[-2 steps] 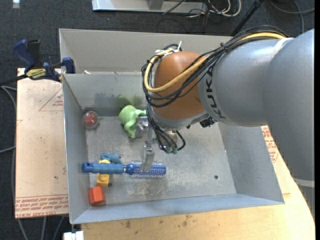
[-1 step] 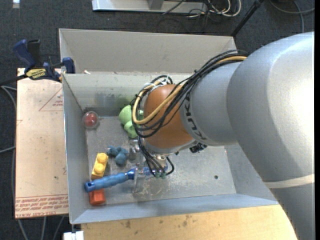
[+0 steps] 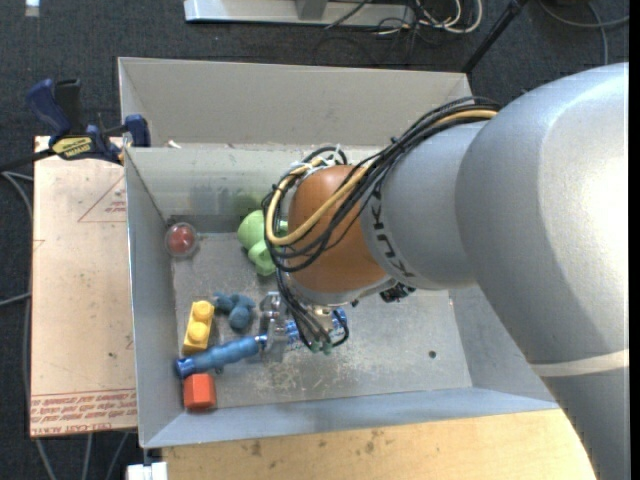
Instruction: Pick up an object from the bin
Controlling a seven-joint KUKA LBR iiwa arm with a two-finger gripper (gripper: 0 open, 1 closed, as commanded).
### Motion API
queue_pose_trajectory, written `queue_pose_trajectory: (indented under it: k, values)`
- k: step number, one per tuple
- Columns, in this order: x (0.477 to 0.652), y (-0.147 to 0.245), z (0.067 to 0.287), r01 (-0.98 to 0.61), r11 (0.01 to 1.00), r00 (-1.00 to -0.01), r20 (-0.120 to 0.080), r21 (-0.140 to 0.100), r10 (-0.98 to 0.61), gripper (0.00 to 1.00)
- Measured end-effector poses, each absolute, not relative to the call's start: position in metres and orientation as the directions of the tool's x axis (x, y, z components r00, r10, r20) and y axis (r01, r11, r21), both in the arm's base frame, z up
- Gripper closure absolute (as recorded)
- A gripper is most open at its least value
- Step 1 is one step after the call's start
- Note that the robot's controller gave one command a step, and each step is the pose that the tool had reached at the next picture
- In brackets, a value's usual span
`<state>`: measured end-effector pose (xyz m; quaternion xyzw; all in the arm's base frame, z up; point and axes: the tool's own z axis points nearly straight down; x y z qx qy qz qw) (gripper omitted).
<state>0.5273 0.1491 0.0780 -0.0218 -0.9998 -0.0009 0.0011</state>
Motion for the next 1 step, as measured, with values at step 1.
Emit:
queue_pose_trajectory:
  k: [1]
  values:
    - [0.5670,0.1634,0.2750,0.032,0.999,-0.999,-0.010,0.005,0.032,1.00]
